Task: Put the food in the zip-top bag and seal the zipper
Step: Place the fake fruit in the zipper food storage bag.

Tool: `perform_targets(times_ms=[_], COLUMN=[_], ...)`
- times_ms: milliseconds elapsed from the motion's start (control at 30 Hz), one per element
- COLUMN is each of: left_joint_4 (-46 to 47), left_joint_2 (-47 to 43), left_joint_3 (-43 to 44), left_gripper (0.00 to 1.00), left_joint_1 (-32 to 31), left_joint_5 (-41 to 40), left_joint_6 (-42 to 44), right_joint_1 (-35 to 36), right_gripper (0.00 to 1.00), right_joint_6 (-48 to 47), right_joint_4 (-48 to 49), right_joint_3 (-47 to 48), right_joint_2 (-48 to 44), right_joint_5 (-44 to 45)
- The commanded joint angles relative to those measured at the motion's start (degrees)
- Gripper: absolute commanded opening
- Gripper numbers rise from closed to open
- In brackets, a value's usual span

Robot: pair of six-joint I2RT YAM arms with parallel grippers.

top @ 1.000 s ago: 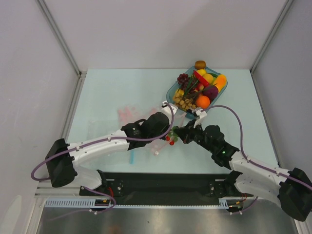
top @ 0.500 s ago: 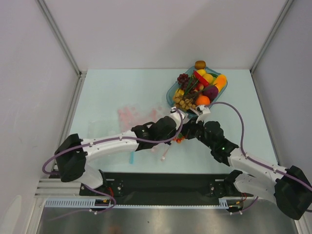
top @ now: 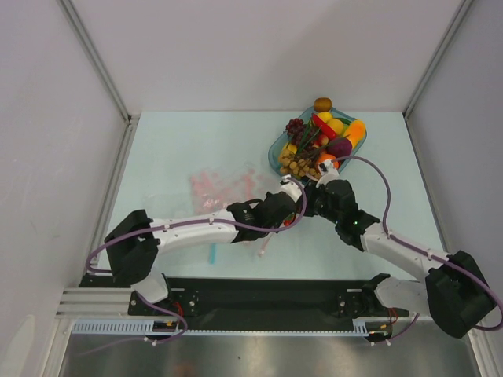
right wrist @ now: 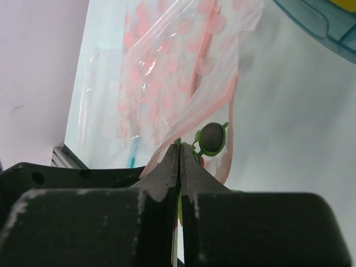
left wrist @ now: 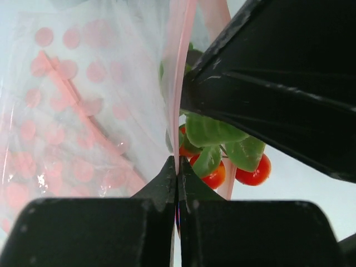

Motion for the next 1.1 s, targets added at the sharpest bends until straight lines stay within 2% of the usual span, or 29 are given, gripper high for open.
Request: perform_targets(times_ms=[0,33,133,233,433,567,767,867,1067], left_joint_4=[-0.1,0.2,1.8,2.6,0.5,-0.9,-2.6,-2.8,-2.8], left_joint_2=[-0.9,-1.7,-4.9,-7.8,-9.0,-8.4,-5.2,-4.5,-5.7], left_joint_3=[2.6,1.9,-0.1,-1.7,-2.4,-2.6,-0.5,-0.2,-0.9], left_gripper=[0.0,0.0,0.0,0.0,0.0,0.0,0.0,0.0,0.0], left_joint_1=[-0.3,-0.3,-0.3,0.2,2.8,5.4,5.7,6.0,7.8], left_joint_5=[-4.0,-3.5,-3.0,-3.7,-4.2,-3.2,-4.1,-4.9,-2.8], left_joint_6=[-1.8,-1.9,-2.1,-2.2,-5.1,-6.6,-6.5,-6.4,-6.7], right_joint_1=[1.5,2.0,3.8,4.2,4.4,5.2,6.7,6.7,6.8], right_gripper=[0.0,0.0,0.0,0.0,0.0,0.0,0.0,0.0,0.01], right_joint_6=[2.6,3.6,3.6,4.4,3.0,-1.9,-14.9,-16.8,-17.7], right_joint_4=[-3.1,-6.1,-10.9,-15.4,-16.8,-15.3,-6.8,-3.0,-0.5], right_joint_3=[2.4,2.7,5.1,6.7,7.5,7.5,2.8,-1.0,-3.1], right_joint_2=[-2.4,-2.6,-1.3,0.8,1.4,-0.1,-9.5,-15.0,-19.5], right_joint_5=[7.2,14.7,22.7,27.6,29.5,27.5,16.0,12.0,8.5])
